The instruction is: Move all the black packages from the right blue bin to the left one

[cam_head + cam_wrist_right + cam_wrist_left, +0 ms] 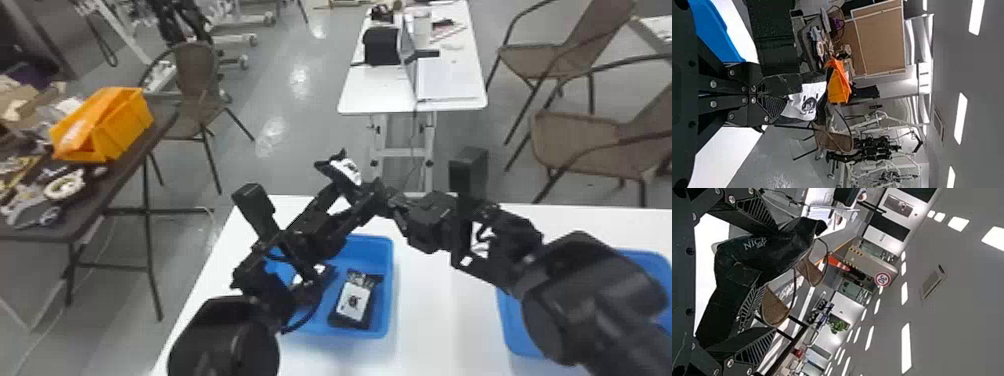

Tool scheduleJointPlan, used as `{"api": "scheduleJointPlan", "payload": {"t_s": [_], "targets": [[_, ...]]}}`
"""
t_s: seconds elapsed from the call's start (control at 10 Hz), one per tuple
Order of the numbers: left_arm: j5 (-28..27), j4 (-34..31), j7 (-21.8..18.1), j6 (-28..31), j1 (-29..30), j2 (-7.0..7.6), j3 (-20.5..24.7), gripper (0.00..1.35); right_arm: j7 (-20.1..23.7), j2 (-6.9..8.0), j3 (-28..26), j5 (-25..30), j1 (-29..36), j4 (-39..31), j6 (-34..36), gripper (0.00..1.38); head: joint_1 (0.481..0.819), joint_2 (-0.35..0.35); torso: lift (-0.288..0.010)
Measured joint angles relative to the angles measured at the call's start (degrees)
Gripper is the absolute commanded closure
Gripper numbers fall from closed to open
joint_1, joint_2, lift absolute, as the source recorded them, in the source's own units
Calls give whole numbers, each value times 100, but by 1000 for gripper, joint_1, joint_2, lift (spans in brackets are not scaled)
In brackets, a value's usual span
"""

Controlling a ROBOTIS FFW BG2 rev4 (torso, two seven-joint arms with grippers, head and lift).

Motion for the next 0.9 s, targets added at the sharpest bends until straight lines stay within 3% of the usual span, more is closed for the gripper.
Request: {"api": "scheduleJointPlan", "payload": {"t_s": [0.2, 0.4, 0.8, 0.9], "targets": [[-127, 94, 51, -140, -41, -10, -1, 1253, 0, -12, 31, -35, -22, 27, 0, 1239, 695, 220, 0], [-35, 81, 139, -139, 29, -49, -4, 1217, 0, -13, 31, -53, -20, 45, 1, 1239, 695, 222, 0], [108, 86, 345, -696, 202, -142, -23, 1217, 2, -2, 31, -77, 6, 71, -3, 1228, 695, 234, 0], [114, 89, 367, -826, 224, -151, -26, 1217, 1, 6, 30, -113, 12, 106, -20, 852, 695, 237, 0]]}}
